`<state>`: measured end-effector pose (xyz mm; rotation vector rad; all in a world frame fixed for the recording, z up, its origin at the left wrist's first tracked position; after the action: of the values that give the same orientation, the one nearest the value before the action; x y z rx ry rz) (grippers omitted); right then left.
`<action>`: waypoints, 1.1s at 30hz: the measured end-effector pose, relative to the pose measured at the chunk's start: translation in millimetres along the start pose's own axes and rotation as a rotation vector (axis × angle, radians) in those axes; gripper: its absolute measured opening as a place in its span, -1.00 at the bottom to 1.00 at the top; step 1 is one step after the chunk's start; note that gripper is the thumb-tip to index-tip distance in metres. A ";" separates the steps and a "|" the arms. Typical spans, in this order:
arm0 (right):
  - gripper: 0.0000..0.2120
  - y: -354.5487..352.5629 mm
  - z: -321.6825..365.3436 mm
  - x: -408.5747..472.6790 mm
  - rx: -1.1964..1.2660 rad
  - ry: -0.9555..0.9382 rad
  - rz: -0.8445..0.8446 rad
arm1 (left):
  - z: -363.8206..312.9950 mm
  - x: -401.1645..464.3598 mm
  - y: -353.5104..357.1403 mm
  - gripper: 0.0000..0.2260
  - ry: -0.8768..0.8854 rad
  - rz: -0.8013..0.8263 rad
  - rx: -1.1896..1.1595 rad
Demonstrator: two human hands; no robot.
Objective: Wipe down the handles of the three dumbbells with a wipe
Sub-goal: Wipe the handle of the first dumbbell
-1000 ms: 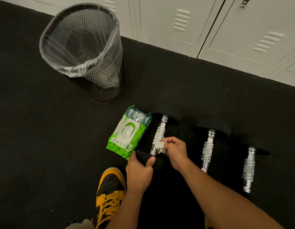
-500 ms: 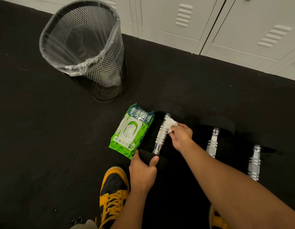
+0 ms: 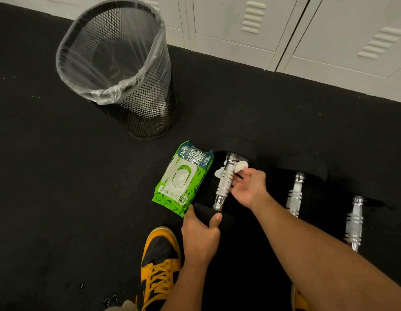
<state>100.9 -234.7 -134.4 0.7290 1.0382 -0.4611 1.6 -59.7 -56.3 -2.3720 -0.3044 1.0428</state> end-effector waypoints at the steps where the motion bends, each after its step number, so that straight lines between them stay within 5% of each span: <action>1: -0.61 -1.0 -1.2 1.5 0.014 0.021 0.016 | 0.2 -0.3 0.2 -0.24 -0.002 -0.001 0.000; 12: -0.69 12.0 -3.7 -1.0 -0.174 -0.022 0.056 | 0.5 4.3 1.1 -0.23 -0.001 0.024 0.006; 18: -0.90 -0.9 0.1 -7.2 -0.257 -0.087 0.061 | -1.8 0.9 2.4 -0.19 0.005 0.029 0.016; 30: -0.65 7.4 5.4 3.1 -0.177 -0.041 0.098 | -3.8 0.1 1.5 -0.19 0.018 0.040 0.028; 33: -0.73 7.0 3.5 -1.0 -0.188 -0.046 0.115 | -5.8 0.0 0.3 -0.21 0.025 0.030 0.028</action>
<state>107.3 -232.5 -130.2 0.6044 0.9756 -0.2757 5.9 -62.1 -53.1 -2.3695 -0.2440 1.0232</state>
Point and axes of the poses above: each hand's wrist, its own x-axis towards the middle knuckle, its own y-axis out of the palm, z = x × y, the point moved 10 cm from there along x, towards the middle knuckle
